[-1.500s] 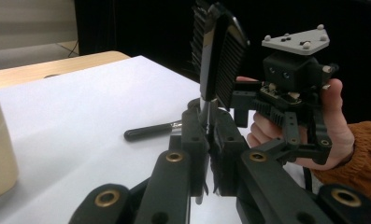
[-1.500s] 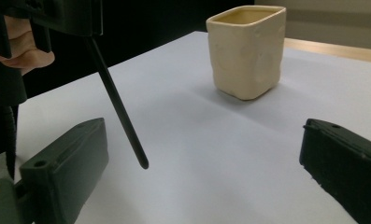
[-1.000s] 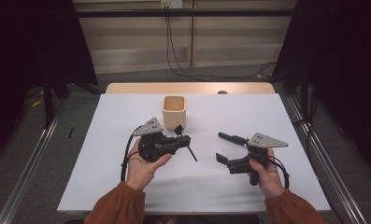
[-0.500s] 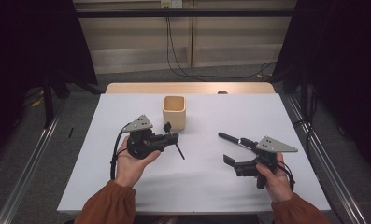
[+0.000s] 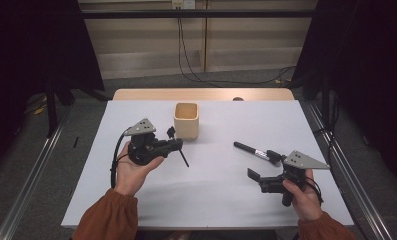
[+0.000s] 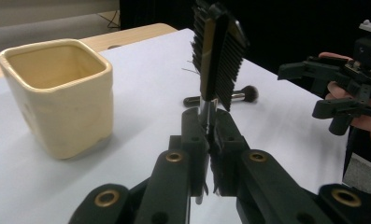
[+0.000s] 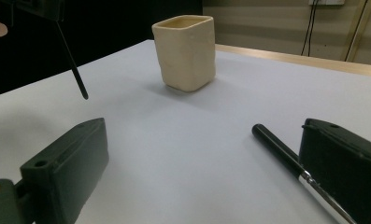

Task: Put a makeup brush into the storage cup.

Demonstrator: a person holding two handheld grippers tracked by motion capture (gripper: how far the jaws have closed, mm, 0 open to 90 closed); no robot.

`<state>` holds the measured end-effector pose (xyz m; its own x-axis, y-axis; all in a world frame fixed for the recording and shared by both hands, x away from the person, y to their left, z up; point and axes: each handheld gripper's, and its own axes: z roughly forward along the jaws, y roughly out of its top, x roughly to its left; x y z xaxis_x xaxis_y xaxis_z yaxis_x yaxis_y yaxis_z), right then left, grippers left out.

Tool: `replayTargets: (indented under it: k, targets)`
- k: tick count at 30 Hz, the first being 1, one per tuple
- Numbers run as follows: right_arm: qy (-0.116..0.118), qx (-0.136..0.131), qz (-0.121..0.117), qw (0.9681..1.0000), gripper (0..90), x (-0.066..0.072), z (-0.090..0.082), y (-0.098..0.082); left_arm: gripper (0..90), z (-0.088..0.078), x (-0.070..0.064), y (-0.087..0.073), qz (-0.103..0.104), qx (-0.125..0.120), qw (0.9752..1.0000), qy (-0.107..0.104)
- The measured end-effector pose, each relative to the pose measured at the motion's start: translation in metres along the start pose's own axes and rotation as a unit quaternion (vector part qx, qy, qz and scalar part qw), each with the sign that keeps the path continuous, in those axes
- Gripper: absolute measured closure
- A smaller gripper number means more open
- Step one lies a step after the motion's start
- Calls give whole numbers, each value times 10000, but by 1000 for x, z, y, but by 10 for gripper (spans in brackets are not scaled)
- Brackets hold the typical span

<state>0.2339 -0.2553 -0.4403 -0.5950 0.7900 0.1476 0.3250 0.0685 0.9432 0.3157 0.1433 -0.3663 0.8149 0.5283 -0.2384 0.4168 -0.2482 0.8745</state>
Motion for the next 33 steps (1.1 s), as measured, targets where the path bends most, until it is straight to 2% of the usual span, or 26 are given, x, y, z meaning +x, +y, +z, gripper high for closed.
replayTargets:
  k: [5, 9, 15, 24, 33]
  targets:
    - [-159, 45, -36, 9999, 11, -4, -9, -6, 856, -3, 5, 3, 34, 35, 10000, 82]
    - [-385, -86, -59, 9992, 10, -9, -17, -10, 855, -6, 10, 7, 59, 84, 9998, 163]
    - [-554, -150, -106, 9983, 9, -13, -25, -15, 855, -11, 17, 15, 78, 64, 9995, 294]
    - [-596, -168, -120, 9980, 9, -15, -32, -23, 855, -10, 28, 32, 110, -7, 9988, 469]
    - [-490, -205, -119, 9985, 5, -15, -32, -22, 854, -5, 35, 48, 161, -171, 9974, 687]
